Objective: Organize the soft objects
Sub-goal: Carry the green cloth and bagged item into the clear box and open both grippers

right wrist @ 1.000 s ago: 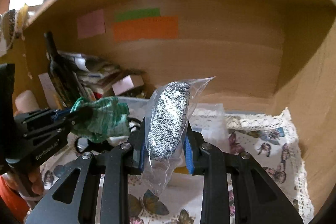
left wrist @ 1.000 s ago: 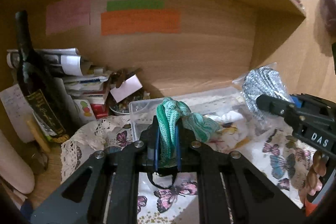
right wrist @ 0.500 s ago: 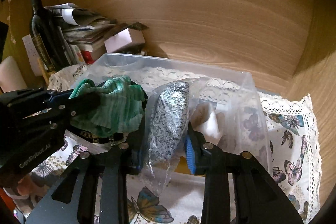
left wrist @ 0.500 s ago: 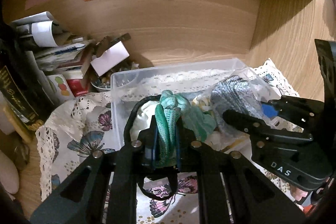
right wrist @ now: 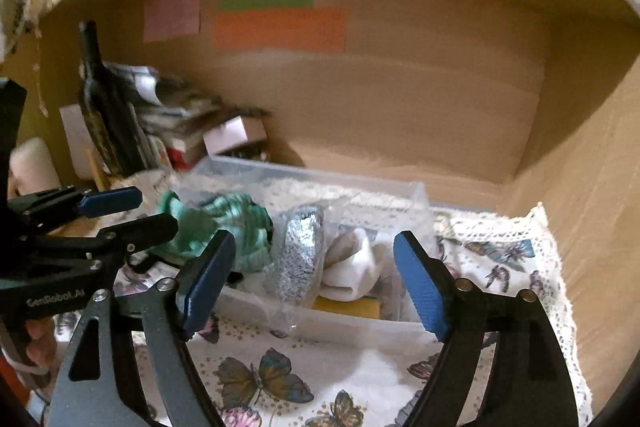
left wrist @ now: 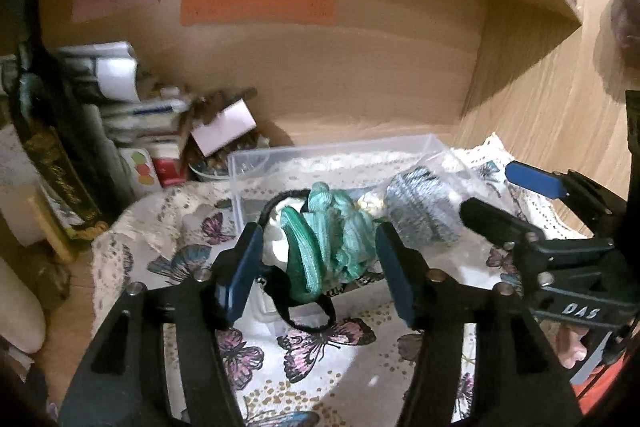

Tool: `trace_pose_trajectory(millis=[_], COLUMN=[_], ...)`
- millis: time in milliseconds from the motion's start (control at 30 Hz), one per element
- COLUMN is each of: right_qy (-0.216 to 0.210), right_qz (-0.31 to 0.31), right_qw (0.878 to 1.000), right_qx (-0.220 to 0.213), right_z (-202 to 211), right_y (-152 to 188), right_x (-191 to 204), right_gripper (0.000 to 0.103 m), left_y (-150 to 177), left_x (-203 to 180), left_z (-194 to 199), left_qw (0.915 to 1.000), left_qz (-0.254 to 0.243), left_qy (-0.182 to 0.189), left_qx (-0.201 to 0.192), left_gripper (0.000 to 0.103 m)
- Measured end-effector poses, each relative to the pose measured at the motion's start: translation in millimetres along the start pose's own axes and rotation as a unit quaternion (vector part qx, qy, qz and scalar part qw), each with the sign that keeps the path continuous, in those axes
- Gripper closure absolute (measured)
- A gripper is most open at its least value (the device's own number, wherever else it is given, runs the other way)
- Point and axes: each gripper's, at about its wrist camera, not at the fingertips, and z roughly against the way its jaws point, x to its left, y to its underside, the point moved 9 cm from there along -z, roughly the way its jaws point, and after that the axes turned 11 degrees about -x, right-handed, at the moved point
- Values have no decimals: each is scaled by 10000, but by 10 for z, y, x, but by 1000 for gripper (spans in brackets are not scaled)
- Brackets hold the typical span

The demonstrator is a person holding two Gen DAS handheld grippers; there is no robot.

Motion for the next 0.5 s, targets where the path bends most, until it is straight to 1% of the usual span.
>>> trace_pose_trajectory(millis=[67,167,233,333,400,500], right_qy=[-38,-79,-87,-111,-126,-125], right_qz=[-47,-80,-89,-128,-128,-108], right_qw=[9998,9990,9981,9965,9955,9945], right_qx=[-168,-438,-596,-817,-926,-1034], right_z=[129,339,458,630,718,816], right_y=[-83,-191,-243,-315,-345,-362], right_x=[-11,-14,-13,-10,-1,23], right_gripper=[22,19,14,9,8,5], left_y=[-43,-134,-195,-275,-315,-359], left_x=[-11,-50,-80,-126,-159,-199], left_z=[101,312,443,608,741,902], left_qw=[9999,9992,9983,9963,9944,9917], left_qz=[-5,-15,-79,-173,-206,-233], left_qy=[-17,-12,-46,-107,-154,-182], left_qx=[-119,-395,-581,-833,-1028,-1249], left_gripper=[42,36,34,22,11,6])
